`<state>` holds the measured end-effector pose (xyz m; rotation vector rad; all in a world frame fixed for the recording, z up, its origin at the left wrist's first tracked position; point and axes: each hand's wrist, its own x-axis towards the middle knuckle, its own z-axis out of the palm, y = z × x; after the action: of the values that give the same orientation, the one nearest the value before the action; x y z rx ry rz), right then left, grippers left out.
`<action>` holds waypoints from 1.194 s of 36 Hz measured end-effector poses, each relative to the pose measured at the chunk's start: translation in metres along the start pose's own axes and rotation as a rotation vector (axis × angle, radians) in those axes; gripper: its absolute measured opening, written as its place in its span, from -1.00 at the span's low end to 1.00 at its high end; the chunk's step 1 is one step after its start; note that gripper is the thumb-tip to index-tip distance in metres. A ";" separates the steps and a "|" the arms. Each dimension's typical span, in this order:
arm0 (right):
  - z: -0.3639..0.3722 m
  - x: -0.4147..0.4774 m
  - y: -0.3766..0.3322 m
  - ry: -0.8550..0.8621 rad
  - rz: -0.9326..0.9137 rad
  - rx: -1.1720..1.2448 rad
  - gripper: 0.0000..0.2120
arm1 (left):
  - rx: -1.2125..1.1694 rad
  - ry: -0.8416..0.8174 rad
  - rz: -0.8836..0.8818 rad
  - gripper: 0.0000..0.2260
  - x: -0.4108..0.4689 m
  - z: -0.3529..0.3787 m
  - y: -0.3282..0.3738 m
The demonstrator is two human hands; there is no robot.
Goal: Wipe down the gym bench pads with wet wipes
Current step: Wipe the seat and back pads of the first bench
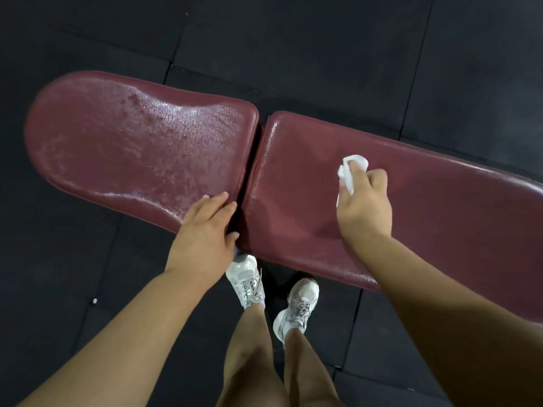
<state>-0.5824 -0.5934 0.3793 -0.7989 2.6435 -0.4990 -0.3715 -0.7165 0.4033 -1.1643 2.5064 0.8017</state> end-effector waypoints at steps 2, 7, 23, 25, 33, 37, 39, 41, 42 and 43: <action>0.009 -0.020 -0.006 0.023 0.009 -0.021 -0.58 | 0.018 -0.017 0.013 -0.53 -0.010 0.011 0.010; 0.031 -0.084 -0.008 -0.423 -0.664 -0.125 -0.45 | -0.015 -0.066 -0.059 -0.49 -0.025 0.028 0.030; 0.004 -0.121 0.066 0.085 0.258 0.102 -0.54 | 0.204 -0.152 -0.082 -0.46 -0.031 0.040 0.049; 0.015 -0.132 0.043 -0.068 0.106 0.119 -0.51 | 0.203 -0.150 -0.070 -0.47 -0.030 0.039 0.047; 0.014 -0.126 0.043 -0.155 -0.022 -0.007 -0.56 | 0.119 -0.184 0.103 -0.54 -0.018 0.020 0.017; 0.034 -0.130 0.000 0.017 0.335 0.159 -0.65 | 0.055 -0.237 0.208 -0.57 -0.012 0.007 -0.001; 0.051 -0.130 -0.032 0.078 0.547 0.238 -0.63 | 0.041 -0.254 0.262 -0.58 -0.011 -0.004 -0.012; 0.067 -0.128 -0.067 0.134 0.605 0.280 -0.60 | 0.043 -0.246 0.303 -0.59 -0.010 -0.016 -0.029; 0.074 -0.127 -0.083 0.136 0.594 0.291 -0.59 | 0.050 -0.232 0.316 -0.59 -0.009 -0.023 -0.039; 0.081 -0.125 -0.098 0.118 0.564 0.286 -0.58 | 0.063 -0.214 0.322 -0.60 -0.008 -0.030 -0.051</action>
<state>-0.4057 -0.6168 0.3752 0.0699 2.6491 -0.7491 -0.3277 -0.7558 0.4120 -0.6234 2.5466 0.8651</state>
